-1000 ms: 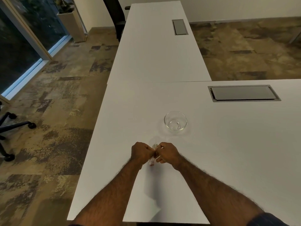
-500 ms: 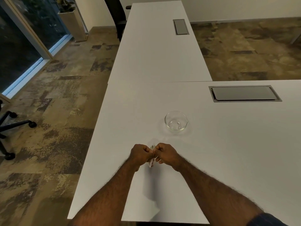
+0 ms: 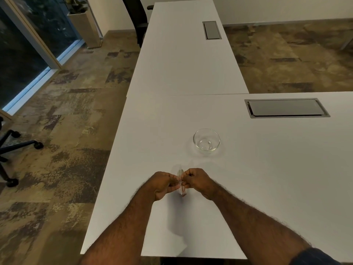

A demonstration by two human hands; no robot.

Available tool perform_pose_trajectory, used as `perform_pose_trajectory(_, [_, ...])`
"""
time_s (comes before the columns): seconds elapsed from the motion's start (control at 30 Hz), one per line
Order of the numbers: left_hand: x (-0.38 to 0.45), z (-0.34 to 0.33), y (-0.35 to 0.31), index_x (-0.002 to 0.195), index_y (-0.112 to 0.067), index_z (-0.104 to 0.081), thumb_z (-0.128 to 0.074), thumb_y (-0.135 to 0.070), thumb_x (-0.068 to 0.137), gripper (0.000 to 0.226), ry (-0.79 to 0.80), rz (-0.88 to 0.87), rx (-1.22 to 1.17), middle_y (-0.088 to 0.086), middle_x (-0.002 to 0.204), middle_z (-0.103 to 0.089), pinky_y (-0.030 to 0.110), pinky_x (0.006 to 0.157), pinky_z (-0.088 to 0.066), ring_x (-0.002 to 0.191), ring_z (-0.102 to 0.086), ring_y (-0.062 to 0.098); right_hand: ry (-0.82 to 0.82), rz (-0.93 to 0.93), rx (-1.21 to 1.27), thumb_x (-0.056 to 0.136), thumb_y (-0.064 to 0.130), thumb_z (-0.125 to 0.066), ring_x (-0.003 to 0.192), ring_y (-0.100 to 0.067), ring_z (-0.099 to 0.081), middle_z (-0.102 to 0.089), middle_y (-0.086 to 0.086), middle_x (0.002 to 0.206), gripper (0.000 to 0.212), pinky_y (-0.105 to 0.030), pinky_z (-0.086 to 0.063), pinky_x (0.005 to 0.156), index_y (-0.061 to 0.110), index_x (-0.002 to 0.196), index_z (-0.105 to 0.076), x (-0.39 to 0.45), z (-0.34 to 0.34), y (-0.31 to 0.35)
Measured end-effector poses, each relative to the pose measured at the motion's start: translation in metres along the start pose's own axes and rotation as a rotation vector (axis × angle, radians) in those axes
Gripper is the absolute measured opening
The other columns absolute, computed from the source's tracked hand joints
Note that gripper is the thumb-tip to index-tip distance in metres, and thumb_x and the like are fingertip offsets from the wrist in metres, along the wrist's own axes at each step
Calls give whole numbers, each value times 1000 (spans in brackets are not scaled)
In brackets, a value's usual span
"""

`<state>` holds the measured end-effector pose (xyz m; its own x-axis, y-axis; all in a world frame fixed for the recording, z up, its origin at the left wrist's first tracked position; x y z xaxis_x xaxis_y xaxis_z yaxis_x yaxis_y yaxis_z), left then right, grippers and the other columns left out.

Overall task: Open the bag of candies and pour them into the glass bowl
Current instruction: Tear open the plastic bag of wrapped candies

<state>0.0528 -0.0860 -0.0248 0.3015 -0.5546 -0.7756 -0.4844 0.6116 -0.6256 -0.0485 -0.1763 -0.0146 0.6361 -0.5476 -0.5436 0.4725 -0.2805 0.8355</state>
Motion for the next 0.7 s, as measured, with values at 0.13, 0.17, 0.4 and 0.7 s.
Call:
perform_pose_trajectory(0.13, [0,0,0,101,16,-65,-58,8,86,18,-17,-9,21,25,99,-68,27,71,-60,85,-68,27,-18,-39,-56,90,6,-57,67,-14,-66,-69,-12,79,12,-21,-56,64,0,85,-67,-1,4,-2])
perform_pose_trajectory(0.17, [-1,0,-3,96,14,-66,-59,7,85,15,-26,-34,72,23,94,-69,27,71,-60,82,-69,26,-36,-51,-88,88,5,-57,64,-13,-66,-69,-12,76,13,-21,-57,62,1,80,-66,0,6,-2])
perform_pose_trajectory(0.4, [-13,-9,-43,70,3,-70,-67,-2,74,7,-258,-345,639,14,70,-72,21,54,-55,60,-69,18,-260,-58,-279,76,16,-65,53,-17,-69,-66,-6,55,26,-26,-57,58,12,52,-54,1,22,8])
perform_pose_trajectory(0.7, [-19,-19,-51,56,-7,-67,-66,-5,72,16,-309,-445,737,7,61,-70,25,58,-53,56,-63,12,-292,-46,-334,78,17,-64,79,-38,-73,-74,-24,77,18,-45,-61,80,7,65,-57,-2,25,23])
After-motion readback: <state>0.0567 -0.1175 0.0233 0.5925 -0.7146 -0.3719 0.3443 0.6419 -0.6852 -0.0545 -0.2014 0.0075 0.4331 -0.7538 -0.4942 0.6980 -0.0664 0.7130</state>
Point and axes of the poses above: each hand's wrist, its own x-axis towards the middle knuckle, its own z-axis out of the back of the hand, y = z × x, the point moved 10 cm from there along x, towards the middle knuckle
